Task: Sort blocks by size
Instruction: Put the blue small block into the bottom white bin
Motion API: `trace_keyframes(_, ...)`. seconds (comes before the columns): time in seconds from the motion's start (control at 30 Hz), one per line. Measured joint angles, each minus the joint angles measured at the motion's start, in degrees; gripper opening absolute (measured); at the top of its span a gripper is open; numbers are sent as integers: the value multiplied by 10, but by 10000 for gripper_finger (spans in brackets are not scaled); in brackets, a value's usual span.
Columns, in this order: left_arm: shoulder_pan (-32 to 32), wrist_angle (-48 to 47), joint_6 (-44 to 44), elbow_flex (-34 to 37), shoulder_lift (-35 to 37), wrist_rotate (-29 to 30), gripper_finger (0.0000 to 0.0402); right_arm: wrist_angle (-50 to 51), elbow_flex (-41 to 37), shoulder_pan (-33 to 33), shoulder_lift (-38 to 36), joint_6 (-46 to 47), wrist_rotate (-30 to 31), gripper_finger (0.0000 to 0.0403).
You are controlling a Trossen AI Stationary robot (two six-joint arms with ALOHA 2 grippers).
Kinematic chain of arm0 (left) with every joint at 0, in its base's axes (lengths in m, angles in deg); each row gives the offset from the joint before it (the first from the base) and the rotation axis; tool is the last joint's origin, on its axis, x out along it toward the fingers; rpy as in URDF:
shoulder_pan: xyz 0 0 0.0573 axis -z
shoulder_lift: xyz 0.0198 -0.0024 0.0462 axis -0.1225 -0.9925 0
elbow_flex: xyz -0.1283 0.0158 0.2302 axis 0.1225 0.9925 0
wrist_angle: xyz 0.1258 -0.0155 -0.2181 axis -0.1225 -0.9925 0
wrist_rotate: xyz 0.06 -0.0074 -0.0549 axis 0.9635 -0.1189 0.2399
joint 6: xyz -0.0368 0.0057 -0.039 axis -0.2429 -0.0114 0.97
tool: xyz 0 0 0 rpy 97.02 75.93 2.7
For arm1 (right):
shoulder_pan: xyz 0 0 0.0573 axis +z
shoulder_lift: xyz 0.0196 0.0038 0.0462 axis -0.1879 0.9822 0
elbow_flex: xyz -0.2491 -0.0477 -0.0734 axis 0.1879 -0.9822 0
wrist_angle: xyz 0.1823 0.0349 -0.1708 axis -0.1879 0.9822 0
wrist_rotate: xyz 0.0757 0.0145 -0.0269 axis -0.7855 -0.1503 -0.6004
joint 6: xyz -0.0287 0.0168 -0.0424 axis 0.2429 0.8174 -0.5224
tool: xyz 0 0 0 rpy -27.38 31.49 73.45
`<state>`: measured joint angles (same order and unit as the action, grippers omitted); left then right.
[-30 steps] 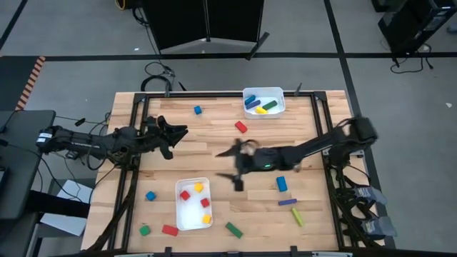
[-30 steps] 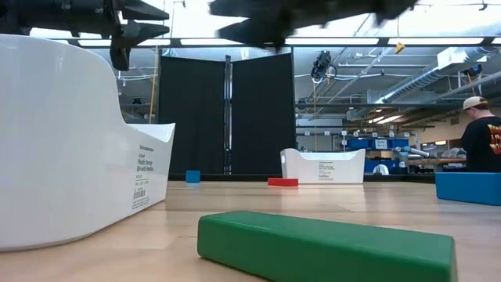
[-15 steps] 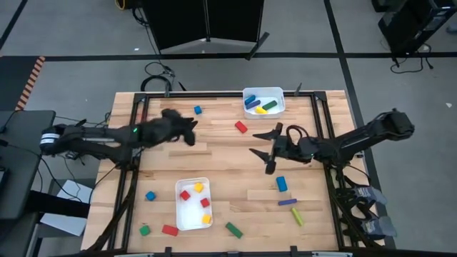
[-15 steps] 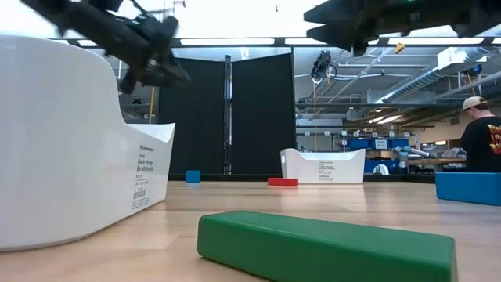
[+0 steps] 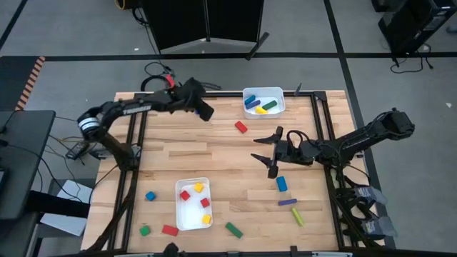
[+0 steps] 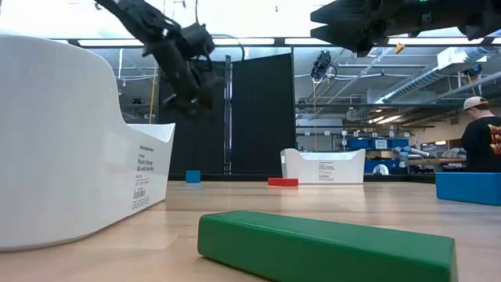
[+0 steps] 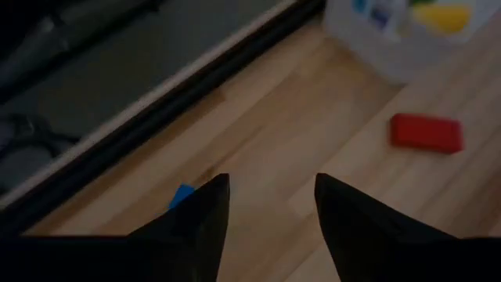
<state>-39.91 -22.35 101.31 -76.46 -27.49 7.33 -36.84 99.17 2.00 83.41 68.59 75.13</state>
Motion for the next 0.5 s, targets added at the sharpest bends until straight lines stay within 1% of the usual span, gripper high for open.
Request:
trace_keyframes(0.1, -34, -45, -21, -25, -41, -34, 206, 0, 0, 0, 0, -4, 0, 258)
trace_keyframes(0.23, -54, -95, -56, -61, -95, -53, 228, -1, 0, -2, 0, -4, 0, 253)
trace_keyframes(0.33, -59, -130, -89, -91, -131, -57, 251, -1, 0, -2, 0, -4, 0, 250)
trace_keyframes(0.5, -64, -188, -153, -144, -187, -46, 289, -1, 0, -2, 0, -4, 0, 246)
